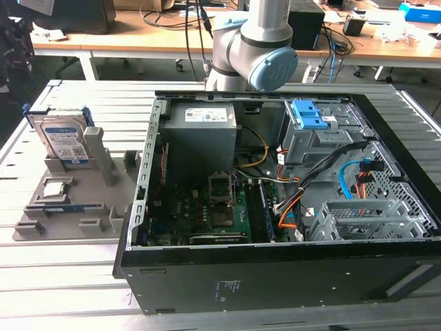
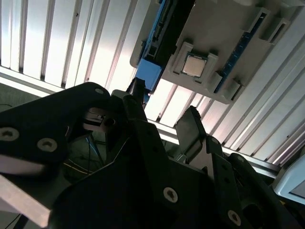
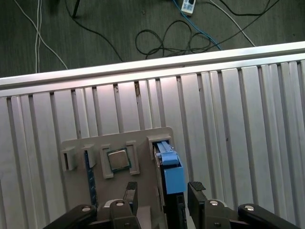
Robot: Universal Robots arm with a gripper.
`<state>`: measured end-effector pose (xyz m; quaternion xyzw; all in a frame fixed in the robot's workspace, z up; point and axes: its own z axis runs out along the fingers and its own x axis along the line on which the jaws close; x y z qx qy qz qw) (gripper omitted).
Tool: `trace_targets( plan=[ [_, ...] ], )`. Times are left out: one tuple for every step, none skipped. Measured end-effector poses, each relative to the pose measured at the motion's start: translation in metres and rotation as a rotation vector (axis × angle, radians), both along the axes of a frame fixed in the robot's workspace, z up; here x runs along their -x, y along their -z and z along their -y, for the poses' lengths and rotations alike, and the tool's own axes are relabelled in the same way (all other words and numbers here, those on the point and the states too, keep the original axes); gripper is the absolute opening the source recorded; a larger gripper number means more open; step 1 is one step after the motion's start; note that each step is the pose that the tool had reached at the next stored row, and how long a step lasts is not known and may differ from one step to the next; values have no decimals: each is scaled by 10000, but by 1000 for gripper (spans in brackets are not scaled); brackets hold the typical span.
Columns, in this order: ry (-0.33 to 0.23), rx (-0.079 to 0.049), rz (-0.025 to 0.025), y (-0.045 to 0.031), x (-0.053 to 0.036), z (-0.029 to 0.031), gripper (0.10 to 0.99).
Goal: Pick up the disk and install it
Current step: 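Pick up the disk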
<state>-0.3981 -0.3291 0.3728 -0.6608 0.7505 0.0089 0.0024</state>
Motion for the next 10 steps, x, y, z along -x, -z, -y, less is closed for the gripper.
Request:
trace_targets(
  plan=[
    [0,0,-2,17,-1,0,541],
    [-1,0,-4,30,-3,0,541],
    [-1,0,-5,45,-5,0,541],
    [-1,0,-7,62,-8,0,541],
    [-1,0,-7,78,-10,0,541],
    [0,0,-8,106,-12,0,541],
    [-1,0,-8,138,-15,0,541],
    [-1,0,-10,171,-16,0,541],
    [0,0,-11,195,-17,0,541],
    [-1,0,-11,215,-17,0,541]
  ],
)
